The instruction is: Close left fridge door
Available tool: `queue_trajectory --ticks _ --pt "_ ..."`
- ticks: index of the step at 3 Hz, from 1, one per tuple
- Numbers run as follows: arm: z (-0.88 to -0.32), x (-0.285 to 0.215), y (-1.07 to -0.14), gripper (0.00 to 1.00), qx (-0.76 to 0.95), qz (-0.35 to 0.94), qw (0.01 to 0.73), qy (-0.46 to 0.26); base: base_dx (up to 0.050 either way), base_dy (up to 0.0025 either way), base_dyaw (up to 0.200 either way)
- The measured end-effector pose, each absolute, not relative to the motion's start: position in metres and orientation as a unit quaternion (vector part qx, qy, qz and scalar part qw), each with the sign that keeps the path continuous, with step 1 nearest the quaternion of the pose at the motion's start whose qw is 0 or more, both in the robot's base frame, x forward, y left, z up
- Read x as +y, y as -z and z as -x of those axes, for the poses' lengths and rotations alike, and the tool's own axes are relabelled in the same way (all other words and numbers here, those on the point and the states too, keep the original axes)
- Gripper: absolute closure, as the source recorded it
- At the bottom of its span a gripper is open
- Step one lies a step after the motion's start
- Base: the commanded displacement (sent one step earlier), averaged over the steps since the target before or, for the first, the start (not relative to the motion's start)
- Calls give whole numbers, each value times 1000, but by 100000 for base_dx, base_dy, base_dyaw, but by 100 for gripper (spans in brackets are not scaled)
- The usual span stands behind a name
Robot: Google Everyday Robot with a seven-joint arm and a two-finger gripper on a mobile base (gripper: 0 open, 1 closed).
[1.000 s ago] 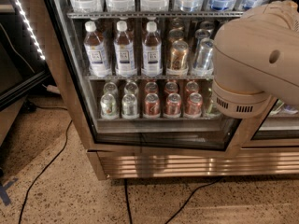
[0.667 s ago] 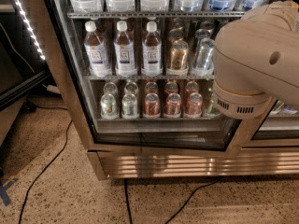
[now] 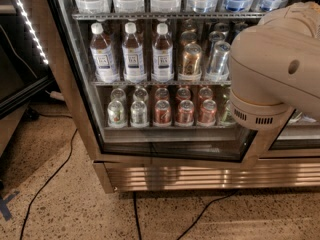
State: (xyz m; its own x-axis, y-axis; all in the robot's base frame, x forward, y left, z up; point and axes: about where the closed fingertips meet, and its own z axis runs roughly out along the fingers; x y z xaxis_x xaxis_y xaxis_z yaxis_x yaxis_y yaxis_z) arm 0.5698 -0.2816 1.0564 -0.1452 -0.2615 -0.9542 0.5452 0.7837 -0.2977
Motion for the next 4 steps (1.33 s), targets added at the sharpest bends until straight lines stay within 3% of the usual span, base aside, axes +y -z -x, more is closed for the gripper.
queue_trajectory --ticks 1,3,4 --pt "-570 -282 -1056 100 689 -103 646 312 -3236 -250 15225" --pt "-567 -282 -1056 100 689 -103 646 312 0 6 -15917" --pt "-567 -282 -1056 100 689 -103 646 312 0 0 0"
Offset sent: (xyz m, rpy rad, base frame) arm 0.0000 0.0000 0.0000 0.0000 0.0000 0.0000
